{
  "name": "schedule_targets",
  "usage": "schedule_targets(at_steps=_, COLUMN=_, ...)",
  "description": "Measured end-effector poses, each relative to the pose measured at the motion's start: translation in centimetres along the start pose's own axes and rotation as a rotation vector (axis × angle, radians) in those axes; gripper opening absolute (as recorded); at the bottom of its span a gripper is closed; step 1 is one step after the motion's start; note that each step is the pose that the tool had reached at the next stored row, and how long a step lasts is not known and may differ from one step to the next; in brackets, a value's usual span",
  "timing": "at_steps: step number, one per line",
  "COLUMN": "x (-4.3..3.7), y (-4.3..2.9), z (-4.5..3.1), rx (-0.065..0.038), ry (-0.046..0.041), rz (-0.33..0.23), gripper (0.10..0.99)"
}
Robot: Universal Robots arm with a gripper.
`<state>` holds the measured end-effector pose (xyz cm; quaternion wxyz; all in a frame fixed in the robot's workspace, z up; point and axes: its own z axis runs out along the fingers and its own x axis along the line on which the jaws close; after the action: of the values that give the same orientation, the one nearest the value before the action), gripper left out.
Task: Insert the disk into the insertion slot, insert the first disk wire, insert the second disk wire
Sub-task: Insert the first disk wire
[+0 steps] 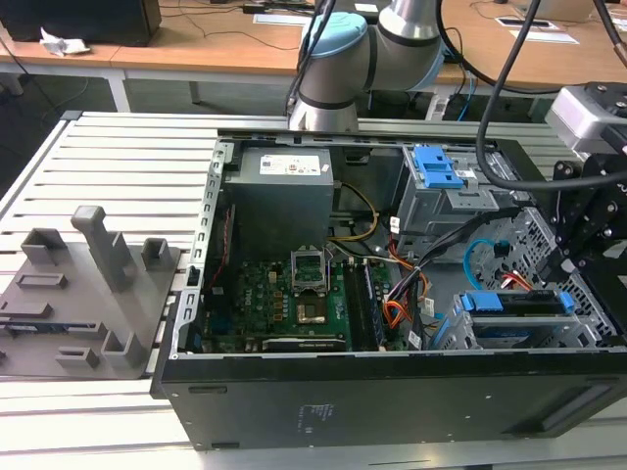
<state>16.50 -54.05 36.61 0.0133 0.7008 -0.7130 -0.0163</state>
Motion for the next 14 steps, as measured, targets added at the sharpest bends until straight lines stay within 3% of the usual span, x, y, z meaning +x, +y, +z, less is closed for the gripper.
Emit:
schedule_targets(at_steps=1, x=0.0, y=0.18, z=0.01, rx=0.0, ry=0.0, rz=0.0, gripper=0.106)
schedule_targets(at_steps=5, x=0.05, y=2.31, z=0.1, rx=0.0, ry=-0.0001, rz=0.0, gripper=0.106)
schedule_targets(at_steps=14, x=0.04, y=2.33, z=0.1, rx=0.0, ry=0.0, rz=0.0, gripper=0.106)
